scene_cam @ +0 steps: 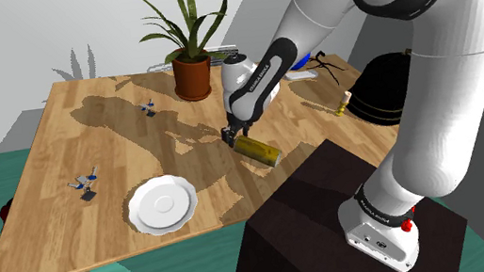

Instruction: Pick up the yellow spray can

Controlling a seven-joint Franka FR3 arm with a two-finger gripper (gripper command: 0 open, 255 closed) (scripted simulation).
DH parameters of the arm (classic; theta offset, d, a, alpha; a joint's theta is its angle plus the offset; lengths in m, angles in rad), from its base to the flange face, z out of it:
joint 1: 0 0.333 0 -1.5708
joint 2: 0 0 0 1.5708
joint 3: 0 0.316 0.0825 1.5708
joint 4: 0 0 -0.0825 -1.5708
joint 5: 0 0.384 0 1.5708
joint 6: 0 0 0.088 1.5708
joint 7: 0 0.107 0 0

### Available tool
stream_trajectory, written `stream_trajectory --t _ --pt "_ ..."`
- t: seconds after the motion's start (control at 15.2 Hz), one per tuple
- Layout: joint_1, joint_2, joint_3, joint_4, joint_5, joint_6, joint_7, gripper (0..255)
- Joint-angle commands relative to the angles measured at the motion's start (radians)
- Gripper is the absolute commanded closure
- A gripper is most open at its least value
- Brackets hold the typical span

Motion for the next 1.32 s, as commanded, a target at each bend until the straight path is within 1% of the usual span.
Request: stream_trajectory --t 0.0,0.2,1.19,1.25 --pt "0.000 0.002 -0.001 0.000 0.000 0.000 0.000 255" --pt "0.001 0.000 -0.001 -0.004 -0.001 0.002 0.002 255" --pt "-0.018 -0.197 0.030 -0.024 0.054 -0.173 -0.048 255" --pt "-0.018 -0.199 0.030 -0.024 0.055 -0.175 -0.049 255"
